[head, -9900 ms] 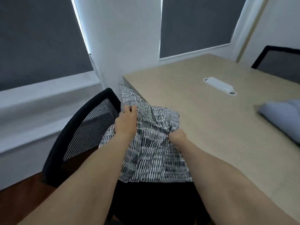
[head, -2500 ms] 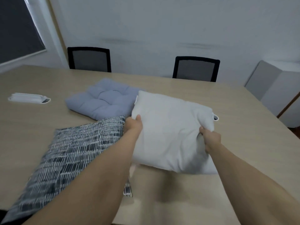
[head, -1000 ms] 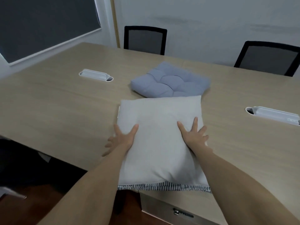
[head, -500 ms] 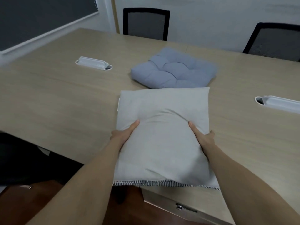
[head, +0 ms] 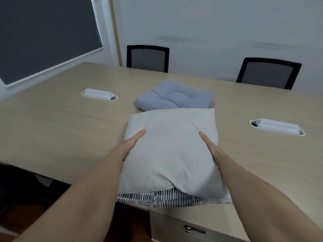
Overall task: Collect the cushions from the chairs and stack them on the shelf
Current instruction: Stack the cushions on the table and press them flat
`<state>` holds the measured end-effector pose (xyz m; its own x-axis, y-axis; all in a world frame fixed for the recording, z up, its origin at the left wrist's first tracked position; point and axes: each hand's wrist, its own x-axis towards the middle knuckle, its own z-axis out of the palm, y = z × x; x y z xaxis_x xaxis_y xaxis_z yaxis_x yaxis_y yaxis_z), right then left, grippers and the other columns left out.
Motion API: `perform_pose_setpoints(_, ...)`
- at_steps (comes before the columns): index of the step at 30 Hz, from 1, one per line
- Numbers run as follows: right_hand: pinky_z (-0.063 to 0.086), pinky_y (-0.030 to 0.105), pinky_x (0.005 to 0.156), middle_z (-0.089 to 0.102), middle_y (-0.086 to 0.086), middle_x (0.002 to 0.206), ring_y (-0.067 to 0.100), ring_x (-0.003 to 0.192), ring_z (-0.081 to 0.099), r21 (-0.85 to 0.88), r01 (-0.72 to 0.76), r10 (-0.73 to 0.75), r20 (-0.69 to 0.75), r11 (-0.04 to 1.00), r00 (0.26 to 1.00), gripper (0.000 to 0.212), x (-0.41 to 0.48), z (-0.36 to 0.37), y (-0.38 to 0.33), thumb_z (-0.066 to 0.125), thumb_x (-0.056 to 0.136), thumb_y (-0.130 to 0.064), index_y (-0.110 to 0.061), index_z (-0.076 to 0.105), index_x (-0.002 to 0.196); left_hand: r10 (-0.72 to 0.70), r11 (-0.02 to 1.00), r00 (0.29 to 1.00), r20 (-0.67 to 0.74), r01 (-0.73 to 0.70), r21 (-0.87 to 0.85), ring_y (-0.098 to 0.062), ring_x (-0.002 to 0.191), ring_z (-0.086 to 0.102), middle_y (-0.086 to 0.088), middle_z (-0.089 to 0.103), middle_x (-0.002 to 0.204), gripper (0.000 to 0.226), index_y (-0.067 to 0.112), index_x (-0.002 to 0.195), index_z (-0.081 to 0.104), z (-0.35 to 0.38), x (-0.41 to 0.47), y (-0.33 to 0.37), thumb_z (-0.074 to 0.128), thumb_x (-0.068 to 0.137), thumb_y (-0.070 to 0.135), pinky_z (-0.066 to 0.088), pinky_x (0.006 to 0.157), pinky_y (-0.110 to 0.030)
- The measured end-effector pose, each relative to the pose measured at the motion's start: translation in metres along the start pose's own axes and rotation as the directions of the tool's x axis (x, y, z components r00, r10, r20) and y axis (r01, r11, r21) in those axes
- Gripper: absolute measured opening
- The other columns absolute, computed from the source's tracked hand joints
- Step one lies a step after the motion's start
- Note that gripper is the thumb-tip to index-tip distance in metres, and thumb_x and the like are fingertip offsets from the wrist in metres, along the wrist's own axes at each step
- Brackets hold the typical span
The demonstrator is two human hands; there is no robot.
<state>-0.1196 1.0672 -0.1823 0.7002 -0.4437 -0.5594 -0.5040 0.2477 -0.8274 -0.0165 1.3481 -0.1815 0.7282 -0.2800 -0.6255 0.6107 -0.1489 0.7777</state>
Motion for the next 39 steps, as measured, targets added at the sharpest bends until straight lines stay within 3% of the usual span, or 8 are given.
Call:
perform_pose_setpoints(6, 0.042, 0.039, 0.106, 0.061, 0.002, 0.131, 0.022, 0.117, 0.06, 0.088, 0.105, -0.113, 0.097, 0.991, 0.989, 0.093, -0.012, -0.018, -0.044, 0.076, 0.056, -0.066, -0.018, 0.055, 0.133, 0.09, 0.995, 0.993, 0.078, -0.092, 0.029, -0.023, 0.092, 0.067, -0.008, 0.071, 0.109, 0.058, 0.018, 0.124, 0.061, 0.02, -0.007, 0.056, 0.059, 0.082, 0.059, 0.052, 0.079, -0.031)
perform_pose_setpoints(11, 0.046, 0.035, 0.1, 0.063, 0.002, 0.128, 0.022, 0.113, 0.062, 0.107, 0.167, -0.172, 0.048, 0.98, 0.984, 0.088, -0.004, -0.032, -0.08, 0.075, 0.058, -0.065, -0.017, 0.058, 0.13, 0.185, 0.98, 0.981, 0.067, -0.189, 0.064, -0.02, 0.074, 0.068, -0.005, 0.073, 0.084, 0.039, 0.021, 0.101, 0.066, 0.04, -0.005, 0.102, 0.051, 0.088, 0.054, 0.052, 0.069, -0.028)
perform_pose_setpoints(14, 0.043, 0.038, 0.106, 0.062, 0.002, 0.129, 0.022, 0.116, 0.06, 0.118, 0.192, -0.198, 0.046, 0.974, 0.979, 0.089, 0.005, -0.038, -0.1, 0.074, 0.059, -0.066, -0.016, 0.057, 0.131, 0.238, 0.964, 0.971, 0.017, -0.238, 0.115, -0.016, 0.052, 0.069, -0.002, 0.073, 0.062, 0.036, 0.021, 0.089, 0.066, 0.05, -0.002, 0.127, 0.048, 0.087, 0.052, 0.049, 0.06, -0.024)
perform_pose_setpoints(17, 0.04, 0.038, 0.109, 0.061, 0.001, 0.132, 0.021, 0.119, 0.058, 0.153, 0.234, -0.246, 0.064, 0.96, 0.967, 0.09, 0.015, -0.038, -0.119, 0.074, 0.06, -0.064, -0.016, 0.055, 0.133, 0.273, 0.952, 0.962, -0.024, -0.267, 0.151, -0.016, 0.044, 0.066, 0.0, 0.071, 0.053, 0.033, 0.021, 0.083, 0.064, 0.055, 0.002, 0.149, 0.049, 0.085, 0.05, 0.048, 0.056, -0.023)
perform_pose_setpoints(27, 0.041, 0.039, 0.108, 0.06, 0.002, 0.133, 0.023, 0.12, 0.058, 0.18, 0.253, -0.271, 0.085, 0.951, 0.959, 0.095, 0.059, -0.015, -0.161, 0.076, 0.058, -0.064, -0.016, 0.051, 0.136, 0.254, 0.955, 0.966, -0.049, -0.242, 0.17, -0.024, 0.067, 0.061, -0.009, 0.066, 0.079, 0.041, 0.012, 0.107, 0.059, 0.04, 0.031, 0.201, 0.056, 0.08, 0.043, 0.048, 0.064, -0.028)
perform_pose_setpoints(35, 0.041, 0.039, 0.109, 0.06, 0.001, 0.133, 0.022, 0.12, 0.058, 0.256, 0.298, -0.312, 0.017, 0.92, 0.95, 0.092, 0.111, 0.021, -0.205, 0.075, 0.057, -0.065, -0.02, 0.053, 0.135, 0.255, 0.946, 0.967, 0.012, -0.252, 0.203, -0.016, 0.042, 0.068, -0.001, 0.071, 0.051, 0.022, 0.015, 0.088, 0.06, 0.02, 0.099, 0.274, 0.053, 0.088, 0.035, 0.046, 0.058, -0.027)
perform_pose_setpoints(37, 0.042, 0.036, 0.107, 0.058, 0.001, 0.135, 0.021, 0.12, 0.058, 0.257, 0.31, -0.308, -0.047, 0.915, 0.95, 0.09, 0.124, 0.032, -0.215, 0.073, 0.062, -0.064, -0.017, 0.052, 0.136, 0.239, 0.943, 0.97, 0.039, -0.242, 0.23, -0.019, 0.051, 0.07, -0.003, 0.073, 0.057, 0.022, 0.013, 0.093, 0.059, 0.017, 0.118, 0.291, 0.051, 0.091, 0.034, 0.047, 0.06, -0.028)
perform_pose_setpoints(39, 0.046, 0.03, 0.095, 0.06, -0.001, 0.13, 0.019, 0.109, 0.06, 0.257, 0.298, -0.273, -0.127, 0.919, 0.954, 0.086, 0.134, 0.039, -0.221, 0.071, 0.065, -0.064, -0.015, 0.054, 0.133, 0.24, 0.935, 0.97, 0.039, -0.242, 0.258, -0.022, 0.067, 0.065, -0.007, 0.072, 0.073, 0.025, 0.01, 0.104, 0.056, 0.017, 0.137, 0.306, 0.05, 0.094, 0.033, 0.048, 0.065, -0.029)
